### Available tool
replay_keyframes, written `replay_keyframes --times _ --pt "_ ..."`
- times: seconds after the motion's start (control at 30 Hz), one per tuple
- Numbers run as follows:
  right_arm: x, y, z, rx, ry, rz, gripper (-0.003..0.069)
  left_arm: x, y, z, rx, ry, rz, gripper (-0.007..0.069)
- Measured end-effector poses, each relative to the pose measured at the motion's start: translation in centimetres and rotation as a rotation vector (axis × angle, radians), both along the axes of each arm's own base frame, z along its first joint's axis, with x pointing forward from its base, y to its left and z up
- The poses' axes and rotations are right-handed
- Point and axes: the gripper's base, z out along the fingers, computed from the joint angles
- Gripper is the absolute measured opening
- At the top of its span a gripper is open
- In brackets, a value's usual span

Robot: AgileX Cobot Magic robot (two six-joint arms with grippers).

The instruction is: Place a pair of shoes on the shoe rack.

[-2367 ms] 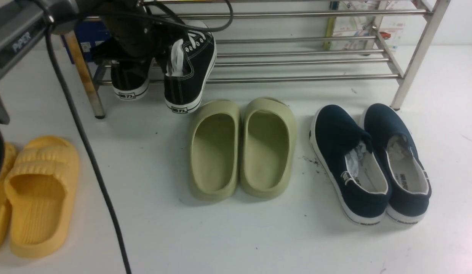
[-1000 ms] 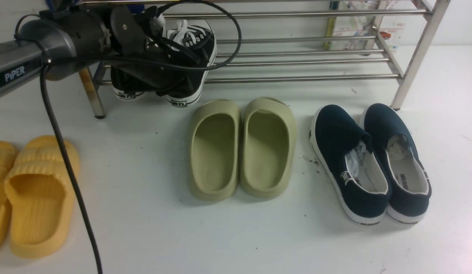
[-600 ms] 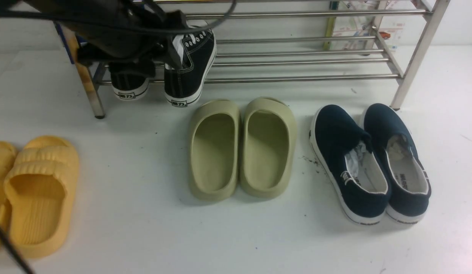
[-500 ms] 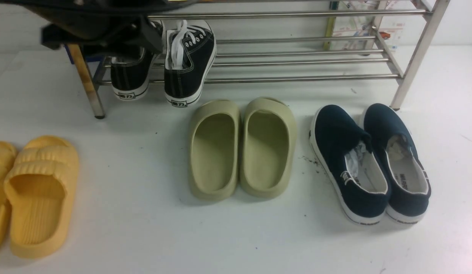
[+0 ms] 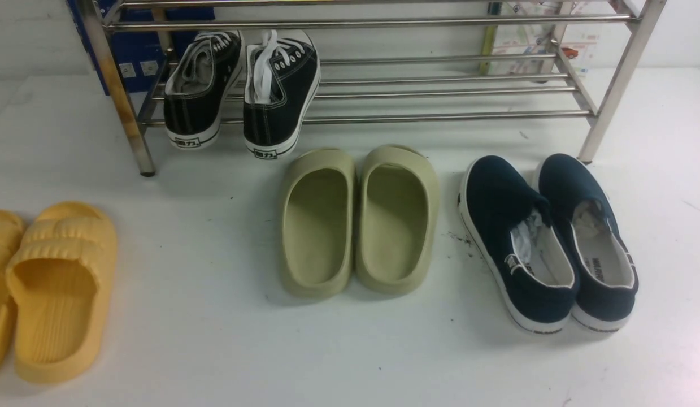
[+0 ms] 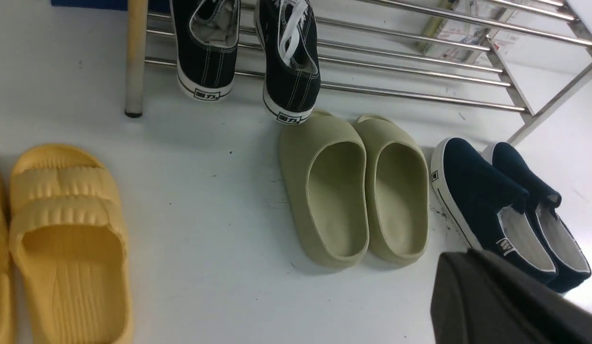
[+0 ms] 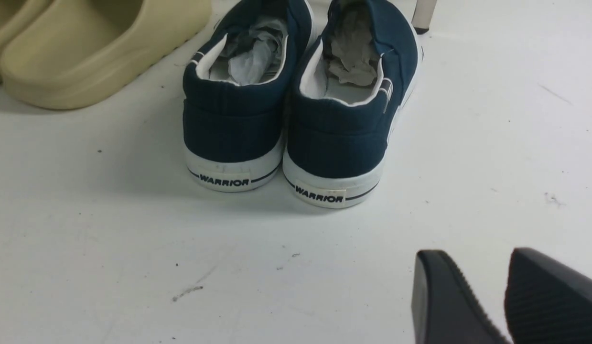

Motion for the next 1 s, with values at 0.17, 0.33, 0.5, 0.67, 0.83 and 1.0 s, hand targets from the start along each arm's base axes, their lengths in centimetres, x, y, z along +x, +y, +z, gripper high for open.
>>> replay_keyframes --times 0.17,0.33,0.5,0.67,0.83,1.0 --pt "0.0 0.0 0.0 0.0 0.0 0.0 0.024 -0.9 0.2 -4.6 -0.13 -0.088 0.032 -0.0013" --pt "0.0 0.0 0.0 0.0 0.0 0.0 0.024 0.1 0.0 -7.5 -0.158 -0.102 0.049 -0.0013" --pt "0.0 0.0 0.0 0.0 0.0 0.0 0.024 0.7 0.1 -9.1 -0.122 -0.081 0.066 -0.0013" --pt "0.0 0.0 0.0 -0.001 0.0 0.0 0.024 0.9 0.2 -9.5 -0.09 -0.088 0.07 -0.0013" --pt "0.0 0.0 0.0 -0.001 0.0 0.0 0.024 1.5 0.3 -11.9 0.003 -0.234 0.057 -0.0013" --pt "0.0 0.0 0.0 -0.001 0.0 0.0 0.024 0.5 0.6 -19.4 0.098 -0.297 0.028 -0.0013"
